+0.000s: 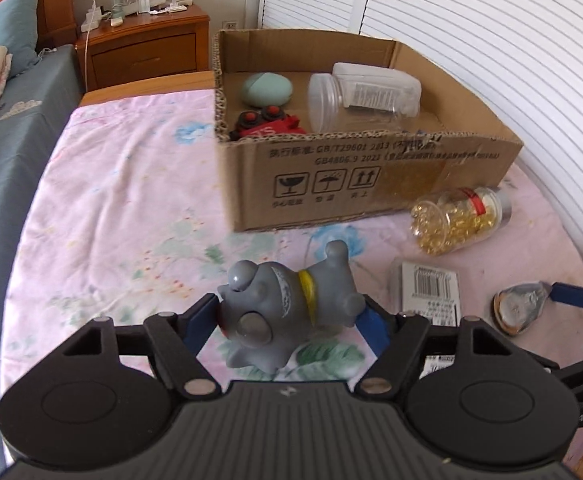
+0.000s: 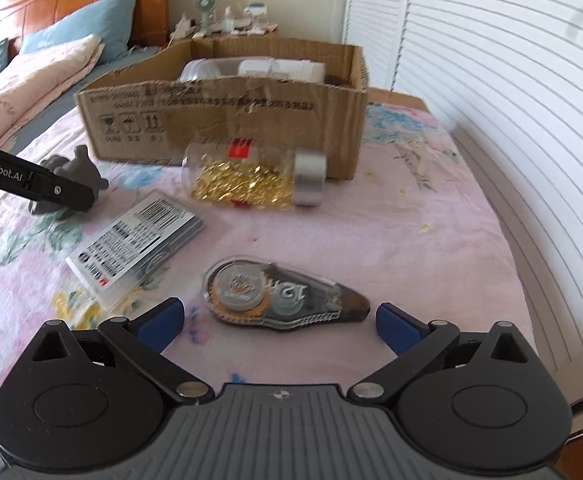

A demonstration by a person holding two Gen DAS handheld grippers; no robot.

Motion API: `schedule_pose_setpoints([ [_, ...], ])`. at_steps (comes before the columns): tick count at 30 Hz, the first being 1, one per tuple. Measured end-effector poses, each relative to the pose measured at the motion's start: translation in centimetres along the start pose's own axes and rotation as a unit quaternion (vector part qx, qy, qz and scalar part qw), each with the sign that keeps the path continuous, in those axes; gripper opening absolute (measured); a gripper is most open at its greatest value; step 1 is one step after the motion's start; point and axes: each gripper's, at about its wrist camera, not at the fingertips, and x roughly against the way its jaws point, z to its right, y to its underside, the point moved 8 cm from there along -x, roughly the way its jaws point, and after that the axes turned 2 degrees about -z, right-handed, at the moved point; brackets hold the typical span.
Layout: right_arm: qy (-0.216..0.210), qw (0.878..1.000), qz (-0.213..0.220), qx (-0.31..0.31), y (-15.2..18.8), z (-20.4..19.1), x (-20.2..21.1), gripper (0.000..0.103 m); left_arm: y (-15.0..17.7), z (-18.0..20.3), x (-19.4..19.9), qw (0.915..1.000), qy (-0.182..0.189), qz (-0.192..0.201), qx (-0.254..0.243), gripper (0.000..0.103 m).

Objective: Organize rigid objects
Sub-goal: 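Grasp the grey elephant toy with the left gripper while the right gripper grasps the correction tape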

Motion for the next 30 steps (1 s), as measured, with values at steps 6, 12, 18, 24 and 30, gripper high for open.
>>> schedule_pose_setpoints([
  [6, -0.009, 1.000, -0.014, 0.010, 0.6, -0.6, 0.6, 0.103, 0.3, 0.7, 2.1, 0.9987, -0.015, 0.016, -0.046, 0.074],
  [12, -0.004, 1.000, -0.008, 0.001, 0.8, -0.6, 0.8, 0.103, 1.7, 0.9, 1.0, 0.9984, -0.014, 0.002, -0.054, 0.074],
  [18, -0.001, 1.000, 0.002, -0.003, 0.6, -0.7, 0.7, 0.103, 2.3, 1.0, 0.4, 0.9984, -0.020, 0.016, -0.050, 0.077],
  [24, 0.016, 1.000, 0.011, -0.023, -0.1, -0.4, -0.1, 0.103, 2.6, 0.7, 0.3, 0.9992, -0.019, 0.025, -0.026, 0.081],
  [30, 0.021, 0.999, 0.015, -0.030, -0.7, -0.3, -0.6, 0.103, 2.5, 0.3, -0.2, 0.9996, -0.013, 0.027, 0.002, 0.082],
])
